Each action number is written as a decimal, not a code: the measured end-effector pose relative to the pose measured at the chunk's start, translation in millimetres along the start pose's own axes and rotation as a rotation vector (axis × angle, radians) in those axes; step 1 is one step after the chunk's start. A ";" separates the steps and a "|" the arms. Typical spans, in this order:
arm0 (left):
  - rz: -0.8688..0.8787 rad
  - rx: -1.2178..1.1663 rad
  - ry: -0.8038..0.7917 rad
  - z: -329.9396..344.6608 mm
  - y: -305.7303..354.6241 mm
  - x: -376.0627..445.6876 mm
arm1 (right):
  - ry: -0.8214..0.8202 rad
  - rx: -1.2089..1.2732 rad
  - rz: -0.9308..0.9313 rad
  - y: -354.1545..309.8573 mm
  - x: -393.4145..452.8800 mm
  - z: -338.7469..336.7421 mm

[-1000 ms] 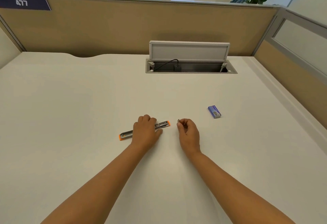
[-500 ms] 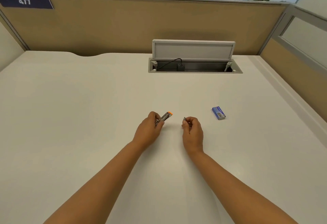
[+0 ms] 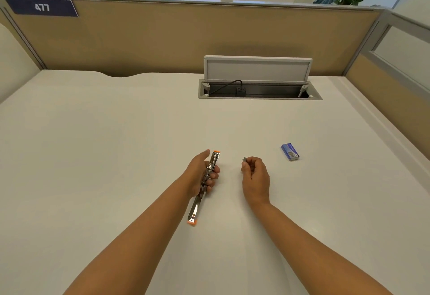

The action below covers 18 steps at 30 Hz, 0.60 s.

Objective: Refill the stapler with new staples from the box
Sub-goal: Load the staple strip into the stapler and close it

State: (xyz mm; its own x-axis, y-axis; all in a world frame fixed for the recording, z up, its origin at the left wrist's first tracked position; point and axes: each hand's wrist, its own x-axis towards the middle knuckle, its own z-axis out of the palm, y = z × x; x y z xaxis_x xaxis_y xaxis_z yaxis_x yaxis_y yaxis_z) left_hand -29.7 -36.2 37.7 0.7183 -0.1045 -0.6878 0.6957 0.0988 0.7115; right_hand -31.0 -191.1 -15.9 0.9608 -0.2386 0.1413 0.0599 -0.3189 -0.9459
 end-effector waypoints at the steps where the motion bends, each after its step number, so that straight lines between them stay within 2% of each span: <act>1: -0.015 0.034 0.017 1.8 1.0 -0.6 | 0.000 -0.002 0.000 0.1 0.0 0.0; 5: -0.035 0.133 0.065 6.6 2.2 0.8 | 0.000 -0.017 -0.002 1.0 0.0 0.1; 18: -0.052 0.198 0.087 8.4 -4.9 4.9 | -0.007 -0.023 0.006 0.0 -0.1 0.3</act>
State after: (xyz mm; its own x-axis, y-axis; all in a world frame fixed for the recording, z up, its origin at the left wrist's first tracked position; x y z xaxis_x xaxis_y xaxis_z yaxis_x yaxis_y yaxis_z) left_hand -29.7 -45.5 32.0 0.6853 -0.0179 -0.7280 0.7231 -0.1019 0.6832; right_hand -31.0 -190.9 -16.0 0.9631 -0.2339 0.1331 0.0478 -0.3382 -0.9398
